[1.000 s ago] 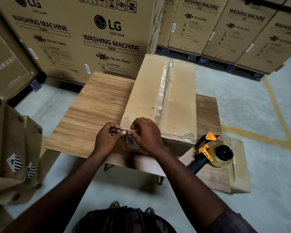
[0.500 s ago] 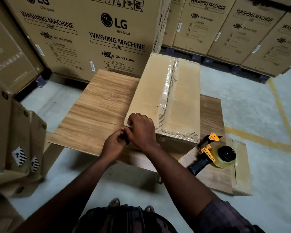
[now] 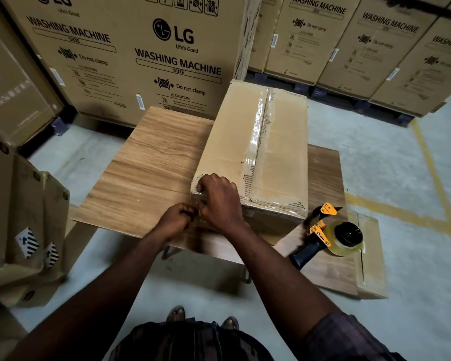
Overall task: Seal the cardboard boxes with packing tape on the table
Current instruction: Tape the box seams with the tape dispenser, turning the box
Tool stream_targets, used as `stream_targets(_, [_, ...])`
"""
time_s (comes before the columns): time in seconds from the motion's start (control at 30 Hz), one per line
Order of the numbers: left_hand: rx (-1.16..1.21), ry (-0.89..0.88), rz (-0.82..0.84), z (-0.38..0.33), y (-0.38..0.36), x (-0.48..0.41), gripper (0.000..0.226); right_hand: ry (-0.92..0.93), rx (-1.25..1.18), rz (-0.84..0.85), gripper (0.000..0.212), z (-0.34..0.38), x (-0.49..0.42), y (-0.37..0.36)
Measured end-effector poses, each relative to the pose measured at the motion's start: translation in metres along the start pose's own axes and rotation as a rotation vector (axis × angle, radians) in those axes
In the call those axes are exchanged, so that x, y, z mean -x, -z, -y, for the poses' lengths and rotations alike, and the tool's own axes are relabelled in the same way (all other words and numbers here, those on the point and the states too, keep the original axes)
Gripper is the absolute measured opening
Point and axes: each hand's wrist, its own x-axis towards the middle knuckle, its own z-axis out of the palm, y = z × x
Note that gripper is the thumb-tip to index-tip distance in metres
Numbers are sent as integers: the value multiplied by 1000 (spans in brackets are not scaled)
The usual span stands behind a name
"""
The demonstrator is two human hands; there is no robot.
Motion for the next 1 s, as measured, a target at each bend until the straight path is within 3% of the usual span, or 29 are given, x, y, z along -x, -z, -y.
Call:
stream_targets(0.13, [107,-100,-186,-10,-4,6,31,4,-50,-9,30,-1,0,1])
stream_targets(0.2, [167,-129,-191,-16,-3,5,29,-3,-42,-32,29,1,1,0])
stream_targets(0.3, [-25,-82,-78,-12,1,-3,22,-4,-32,-55,25,1,1,-2])
stream_targets(0.37, [-121,-74,-108,-10,5,-1,23,4,-37,-47,25,0,2,-3])
stream_targets(0.47, [-64,-278,-328,-23,9,15,38,12,-17,-114,25,-2,13,-6])
stream_targets(0.53, [5,-472,-333,-35,6,30,50,56,6,-168,35,-6,30,-14])
stream_targets(0.6, [22,-543,-296,-43,-1,37,47,110,82,-129,56,-9,46,-23])
stream_targets(0.73, [-29,-445,-257,-40,-15,31,43,74,225,58,83,1,62,-29])
stream_targets(0.87, [9,-401,-212,-34,-21,28,38,-22,228,53,75,-17,80,-9])
stream_targets(1.0, [16,-413,-217,-36,-17,24,39,-230,233,-23,67,-85,115,28])
